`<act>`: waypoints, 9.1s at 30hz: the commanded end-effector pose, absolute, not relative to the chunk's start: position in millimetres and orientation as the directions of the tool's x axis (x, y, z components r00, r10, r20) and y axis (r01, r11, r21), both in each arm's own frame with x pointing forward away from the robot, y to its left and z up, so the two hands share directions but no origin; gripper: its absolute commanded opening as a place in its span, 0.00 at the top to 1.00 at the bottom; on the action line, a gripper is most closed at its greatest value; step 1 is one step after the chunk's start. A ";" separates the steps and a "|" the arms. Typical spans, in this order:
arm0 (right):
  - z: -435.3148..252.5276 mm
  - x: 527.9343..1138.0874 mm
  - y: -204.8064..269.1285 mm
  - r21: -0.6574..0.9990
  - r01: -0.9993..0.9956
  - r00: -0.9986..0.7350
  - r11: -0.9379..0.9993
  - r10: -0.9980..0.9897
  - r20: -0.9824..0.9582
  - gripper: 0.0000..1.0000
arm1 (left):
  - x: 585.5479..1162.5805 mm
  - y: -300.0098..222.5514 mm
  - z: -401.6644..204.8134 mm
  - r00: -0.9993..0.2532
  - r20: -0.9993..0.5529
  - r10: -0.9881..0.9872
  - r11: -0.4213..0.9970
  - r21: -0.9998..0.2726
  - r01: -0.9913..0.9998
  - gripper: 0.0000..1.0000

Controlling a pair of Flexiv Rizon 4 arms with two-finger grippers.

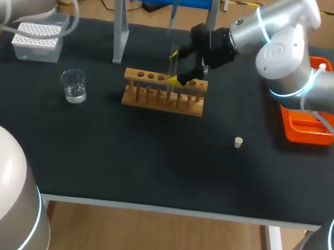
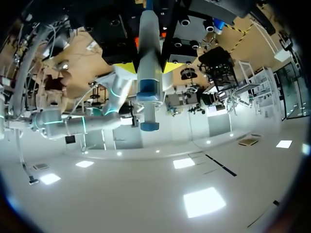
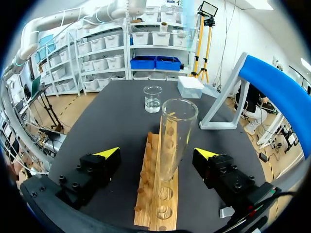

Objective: Invert the test tube, pick up the pipette, mount the tip to pipette, aspirate from beaker and dispense into the tube, eject the tip, return the pipette, and cap with the stopper.

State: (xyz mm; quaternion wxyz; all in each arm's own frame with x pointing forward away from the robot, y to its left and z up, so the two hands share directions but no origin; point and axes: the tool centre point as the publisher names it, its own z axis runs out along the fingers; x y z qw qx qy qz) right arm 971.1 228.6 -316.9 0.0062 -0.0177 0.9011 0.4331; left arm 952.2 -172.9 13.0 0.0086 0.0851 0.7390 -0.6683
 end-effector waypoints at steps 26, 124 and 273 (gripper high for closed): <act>-316.4 971.6 228.4 0.779 -0.038 -0.999 0.626 -0.028 -0.025 0.00 | 800.1 -173.2 -65.7 -0.992 -0.089 0.095 0.015 -0.996 0.091 1.00; -172.0 802.7 95.2 0.966 -0.189 -0.979 0.174 -0.107 -0.172 0.00 | 788.3 -185.4 -83.5 -0.992 -0.068 -0.102 0.060 -0.996 0.062 1.00; -161.8 857.5 174.9 0.994 0.012 -0.989 0.112 -0.146 0.029 1.00 | 788.3 -185.4 -83.5 -0.992 -0.068 -0.102 0.060 -0.996 0.062 0.00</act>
